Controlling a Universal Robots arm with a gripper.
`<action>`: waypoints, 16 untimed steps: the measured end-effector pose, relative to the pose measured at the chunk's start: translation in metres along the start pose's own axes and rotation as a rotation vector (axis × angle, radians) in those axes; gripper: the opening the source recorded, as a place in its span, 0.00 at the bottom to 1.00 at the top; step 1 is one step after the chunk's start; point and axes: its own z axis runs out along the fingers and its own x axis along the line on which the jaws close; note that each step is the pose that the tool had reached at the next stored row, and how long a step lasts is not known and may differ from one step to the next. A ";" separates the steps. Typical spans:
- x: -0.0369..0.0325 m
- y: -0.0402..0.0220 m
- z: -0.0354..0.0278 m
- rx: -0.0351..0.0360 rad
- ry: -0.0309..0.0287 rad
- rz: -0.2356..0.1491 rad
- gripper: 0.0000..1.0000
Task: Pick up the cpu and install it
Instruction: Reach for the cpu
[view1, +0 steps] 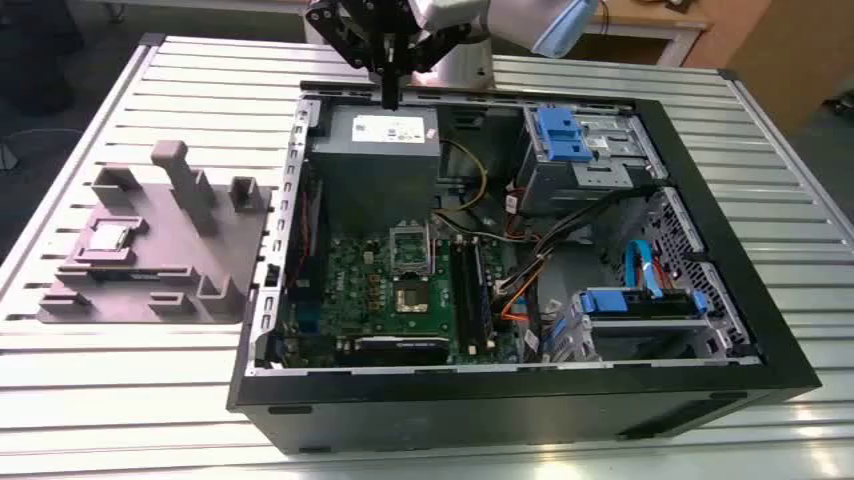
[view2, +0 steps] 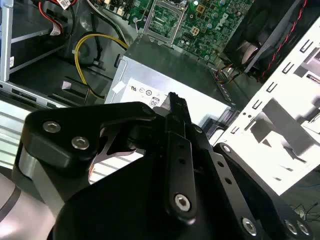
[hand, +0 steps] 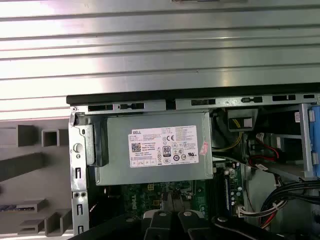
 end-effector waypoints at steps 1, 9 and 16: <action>0.0000 0.0000 0.0000 0.0000 0.0000 0.000 0.10; 0.0012 -0.0001 0.0000 0.0000 0.0000 0.000 0.10; 0.0028 -0.0002 -0.0001 0.0000 0.0000 0.000 0.10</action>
